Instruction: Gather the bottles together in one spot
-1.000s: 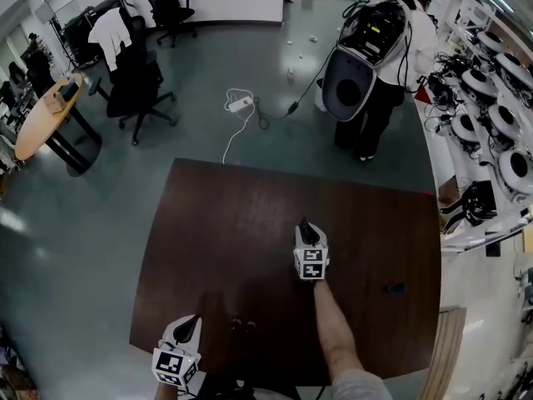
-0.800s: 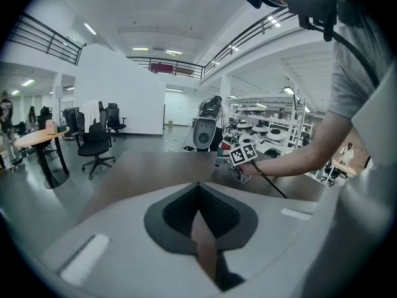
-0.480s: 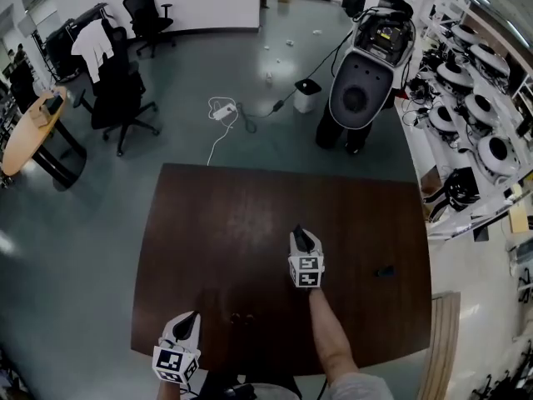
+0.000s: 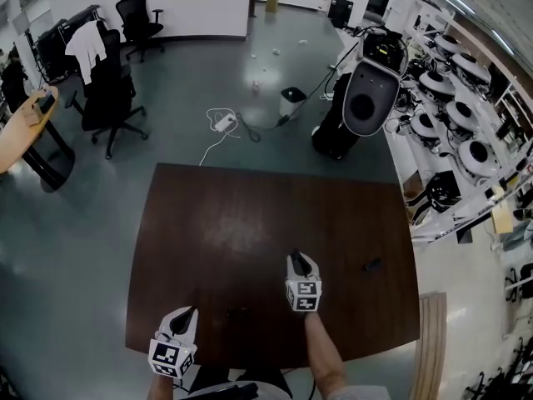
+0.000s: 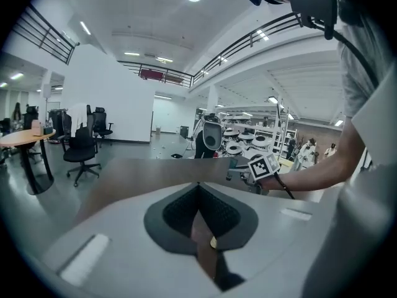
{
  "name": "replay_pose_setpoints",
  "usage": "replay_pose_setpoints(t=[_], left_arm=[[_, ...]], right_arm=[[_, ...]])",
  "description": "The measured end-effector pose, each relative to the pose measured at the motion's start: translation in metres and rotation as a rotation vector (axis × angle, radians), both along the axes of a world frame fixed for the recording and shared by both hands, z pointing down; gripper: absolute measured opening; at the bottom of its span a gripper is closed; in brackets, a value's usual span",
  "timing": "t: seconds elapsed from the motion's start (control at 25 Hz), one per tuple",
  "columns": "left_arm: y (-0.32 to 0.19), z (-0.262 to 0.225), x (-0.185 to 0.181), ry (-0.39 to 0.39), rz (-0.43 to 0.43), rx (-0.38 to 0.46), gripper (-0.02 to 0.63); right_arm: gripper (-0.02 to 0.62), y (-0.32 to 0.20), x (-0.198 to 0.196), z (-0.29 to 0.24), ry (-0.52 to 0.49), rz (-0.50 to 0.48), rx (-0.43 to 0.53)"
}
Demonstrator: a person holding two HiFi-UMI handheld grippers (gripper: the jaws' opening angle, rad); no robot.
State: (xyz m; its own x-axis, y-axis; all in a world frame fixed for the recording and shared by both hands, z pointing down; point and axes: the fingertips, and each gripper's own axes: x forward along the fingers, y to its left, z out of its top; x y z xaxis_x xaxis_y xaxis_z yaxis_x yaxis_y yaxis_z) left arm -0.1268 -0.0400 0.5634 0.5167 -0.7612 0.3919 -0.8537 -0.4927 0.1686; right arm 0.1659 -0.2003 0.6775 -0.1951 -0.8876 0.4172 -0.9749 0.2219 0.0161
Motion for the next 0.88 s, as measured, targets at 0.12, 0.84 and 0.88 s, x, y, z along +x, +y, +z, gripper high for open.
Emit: replay_pose_setpoints(t=[0.12, 0.84, 0.88], left_arm=[[0.002, -0.003, -0.003, 0.002, 0.016, 0.008, 0.002], [0.013, -0.005, -0.002, 0.009, 0.104, 0.003, 0.002], [0.014, -0.004, 0.0, 0.008, 0.108, 0.002, 0.002]], right_arm=[[0.094, 0.022, -0.006, -0.002, 0.005, -0.004, 0.001], [0.094, 0.134, -0.073, -0.005, -0.048, -0.119, 0.021], [0.094, 0.139, -0.073, -0.002, -0.055, -0.114, 0.016]])
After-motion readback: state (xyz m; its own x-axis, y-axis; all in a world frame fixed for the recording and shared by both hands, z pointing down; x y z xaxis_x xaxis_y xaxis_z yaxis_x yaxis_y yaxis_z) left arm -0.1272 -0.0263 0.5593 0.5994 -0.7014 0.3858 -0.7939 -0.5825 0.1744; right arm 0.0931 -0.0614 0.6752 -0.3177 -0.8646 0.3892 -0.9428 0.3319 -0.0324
